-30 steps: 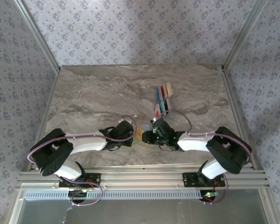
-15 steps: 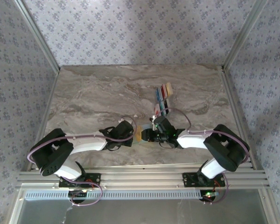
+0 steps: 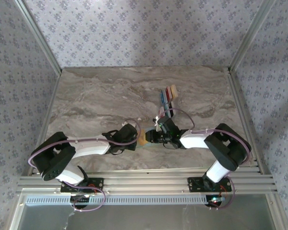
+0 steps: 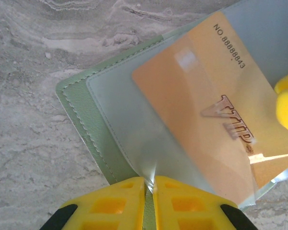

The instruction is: Put the credit cards into the card holder

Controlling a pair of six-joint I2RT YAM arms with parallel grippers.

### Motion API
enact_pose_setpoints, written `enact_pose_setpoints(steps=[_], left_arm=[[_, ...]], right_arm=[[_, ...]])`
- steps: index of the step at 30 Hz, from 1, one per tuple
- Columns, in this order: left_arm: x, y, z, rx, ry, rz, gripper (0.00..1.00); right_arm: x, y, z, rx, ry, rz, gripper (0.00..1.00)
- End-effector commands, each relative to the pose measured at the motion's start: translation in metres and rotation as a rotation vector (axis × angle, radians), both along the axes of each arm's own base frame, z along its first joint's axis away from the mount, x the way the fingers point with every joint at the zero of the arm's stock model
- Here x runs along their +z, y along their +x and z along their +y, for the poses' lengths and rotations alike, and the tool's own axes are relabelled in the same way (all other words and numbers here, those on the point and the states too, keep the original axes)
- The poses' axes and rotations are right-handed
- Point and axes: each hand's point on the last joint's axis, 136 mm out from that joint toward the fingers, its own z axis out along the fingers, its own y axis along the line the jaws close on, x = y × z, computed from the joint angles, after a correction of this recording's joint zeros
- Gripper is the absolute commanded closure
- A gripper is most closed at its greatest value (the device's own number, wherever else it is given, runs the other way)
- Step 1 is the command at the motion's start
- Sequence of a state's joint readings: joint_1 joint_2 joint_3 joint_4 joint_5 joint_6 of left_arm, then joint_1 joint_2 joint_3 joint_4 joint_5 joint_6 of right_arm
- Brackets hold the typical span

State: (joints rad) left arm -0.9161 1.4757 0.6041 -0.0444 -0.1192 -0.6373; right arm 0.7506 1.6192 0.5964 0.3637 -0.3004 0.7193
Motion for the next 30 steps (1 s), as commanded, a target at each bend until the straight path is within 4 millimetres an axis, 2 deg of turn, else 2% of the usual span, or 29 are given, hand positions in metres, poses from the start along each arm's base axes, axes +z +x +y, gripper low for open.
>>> enact_pose_setpoints(steps=[1, 7, 16, 21, 30], left_arm=[[-0.015, -0.009, 0.0, -0.031, 0.018, 0.057, 0.85], [-0.012, -0.008, -0.003, -0.033, 0.003, 0.053, 0.83], [-0.006, -0.006, -0.008, -0.039, -0.016, 0.048, 0.78], [0.002, -0.004, -0.007, -0.029, -0.034, 0.042, 0.76], [0.034, -0.005, 0.008, 0.027, -0.17, 0.005, 0.65]], right_arm=[[0.006, 0.005, 0.009, 0.022, 0.034, -0.007, 0.86], [0.008, 0.001, 0.012, 0.032, 0.058, 0.006, 0.99], [0.008, -0.003, 0.024, 0.058, 0.057, 0.007, 1.0], [-0.001, -0.006, 0.028, 0.068, 0.037, 0.025, 1.0], [-0.008, -0.003, 0.019, 0.037, 0.01, 0.035, 1.0]])
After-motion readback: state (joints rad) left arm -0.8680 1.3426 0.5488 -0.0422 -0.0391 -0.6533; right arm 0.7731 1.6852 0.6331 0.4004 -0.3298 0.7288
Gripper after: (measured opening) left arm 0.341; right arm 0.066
